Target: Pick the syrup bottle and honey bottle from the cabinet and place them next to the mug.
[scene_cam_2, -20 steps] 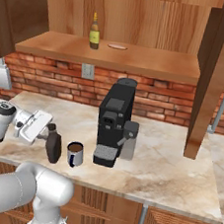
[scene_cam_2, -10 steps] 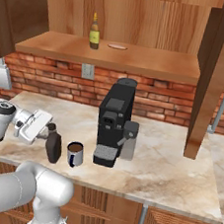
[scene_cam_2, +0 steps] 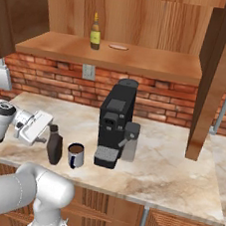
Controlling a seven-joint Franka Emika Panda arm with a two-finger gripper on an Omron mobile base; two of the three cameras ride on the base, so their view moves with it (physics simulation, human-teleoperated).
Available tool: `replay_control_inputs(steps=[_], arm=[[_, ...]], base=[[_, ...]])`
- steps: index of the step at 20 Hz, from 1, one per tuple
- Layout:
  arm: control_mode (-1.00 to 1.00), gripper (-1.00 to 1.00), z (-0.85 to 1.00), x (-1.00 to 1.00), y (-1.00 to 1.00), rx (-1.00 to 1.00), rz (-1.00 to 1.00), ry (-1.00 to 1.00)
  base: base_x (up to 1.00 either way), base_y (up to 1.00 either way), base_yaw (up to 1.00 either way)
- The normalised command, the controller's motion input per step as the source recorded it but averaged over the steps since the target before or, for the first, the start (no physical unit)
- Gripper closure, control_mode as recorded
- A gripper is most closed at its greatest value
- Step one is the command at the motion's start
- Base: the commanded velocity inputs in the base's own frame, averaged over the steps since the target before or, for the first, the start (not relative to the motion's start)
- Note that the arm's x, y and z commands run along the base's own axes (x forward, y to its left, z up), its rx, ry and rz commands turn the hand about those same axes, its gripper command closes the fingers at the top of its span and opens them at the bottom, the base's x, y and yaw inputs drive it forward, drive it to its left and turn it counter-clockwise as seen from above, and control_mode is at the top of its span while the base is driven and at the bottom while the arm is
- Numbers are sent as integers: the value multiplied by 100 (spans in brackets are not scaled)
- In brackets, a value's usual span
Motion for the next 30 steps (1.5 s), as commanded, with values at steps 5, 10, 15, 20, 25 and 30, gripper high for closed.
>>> replay_control_inputs(steps=[5, 10, 15, 20, 25, 30], arm=[[-100, -100, 0, 0, 0, 0, 0, 0], [-100, -100, 12, 0, 1, 0, 0, 0], [-100, -100, 50, 0, 0, 0, 6, 0], [-100, -100, 54, 0, 0, 0, 6, 0], [-100, -100, 22, 6, -7, 0, 12, 0], [-100, -100, 4, 4, -35, 0, 27, 0]], base=[[0, 0, 0], [0, 0, 0], [0, 0, 0], [0, 0, 0], [0, 0, 0], [0, 0, 0]])
